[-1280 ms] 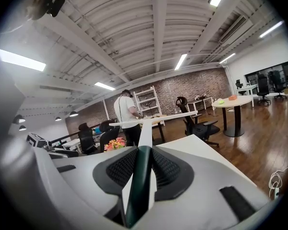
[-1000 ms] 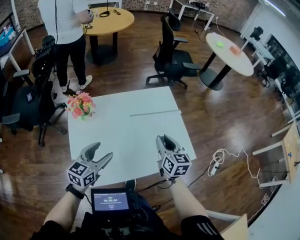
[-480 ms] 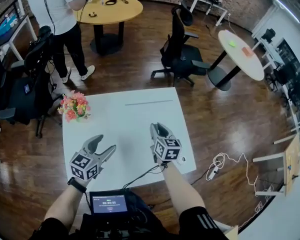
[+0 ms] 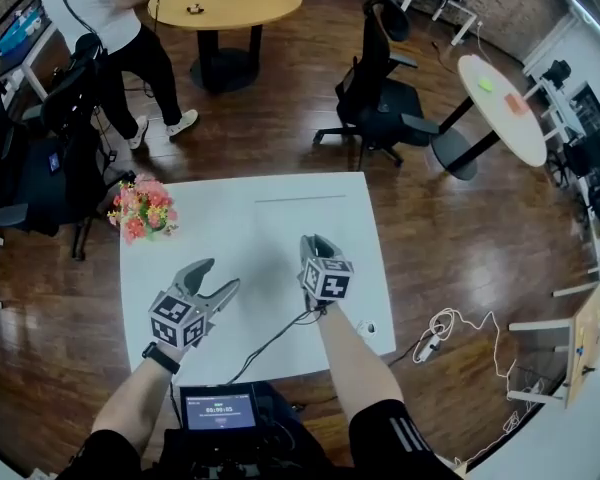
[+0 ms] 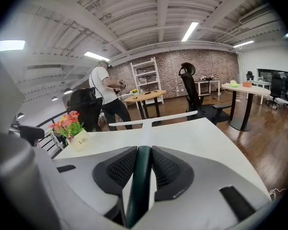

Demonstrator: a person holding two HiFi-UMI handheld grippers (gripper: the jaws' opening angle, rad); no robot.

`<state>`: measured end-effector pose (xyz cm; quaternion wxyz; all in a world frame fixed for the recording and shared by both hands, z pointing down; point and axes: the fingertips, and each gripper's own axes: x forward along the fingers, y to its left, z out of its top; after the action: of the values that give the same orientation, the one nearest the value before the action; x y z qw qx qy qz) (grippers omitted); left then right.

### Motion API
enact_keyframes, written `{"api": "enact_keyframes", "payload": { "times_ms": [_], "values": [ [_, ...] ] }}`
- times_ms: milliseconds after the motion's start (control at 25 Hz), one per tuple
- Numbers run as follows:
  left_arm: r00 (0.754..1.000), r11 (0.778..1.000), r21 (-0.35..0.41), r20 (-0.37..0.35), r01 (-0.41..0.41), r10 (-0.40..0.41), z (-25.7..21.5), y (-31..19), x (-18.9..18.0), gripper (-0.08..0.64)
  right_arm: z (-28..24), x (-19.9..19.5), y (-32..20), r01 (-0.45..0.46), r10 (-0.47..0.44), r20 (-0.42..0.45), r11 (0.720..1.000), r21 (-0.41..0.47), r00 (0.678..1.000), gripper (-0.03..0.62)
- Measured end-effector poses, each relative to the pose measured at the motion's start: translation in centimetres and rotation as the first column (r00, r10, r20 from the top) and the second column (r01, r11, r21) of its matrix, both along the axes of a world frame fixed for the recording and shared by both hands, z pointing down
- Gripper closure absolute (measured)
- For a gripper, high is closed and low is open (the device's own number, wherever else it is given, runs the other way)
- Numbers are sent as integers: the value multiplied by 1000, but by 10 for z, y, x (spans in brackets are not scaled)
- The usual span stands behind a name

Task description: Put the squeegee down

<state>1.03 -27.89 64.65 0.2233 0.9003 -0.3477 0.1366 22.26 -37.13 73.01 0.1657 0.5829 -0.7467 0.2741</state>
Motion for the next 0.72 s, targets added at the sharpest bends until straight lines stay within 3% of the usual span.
{"api": "enact_keyframes", "payload": {
  "times_ms": [720],
  "values": [
    [1000, 998, -50, 17, 23, -22, 29, -6, 8, 255, 77, -5, -19, 59, -67, -86, 994, -96, 994, 479]
  ]
}}
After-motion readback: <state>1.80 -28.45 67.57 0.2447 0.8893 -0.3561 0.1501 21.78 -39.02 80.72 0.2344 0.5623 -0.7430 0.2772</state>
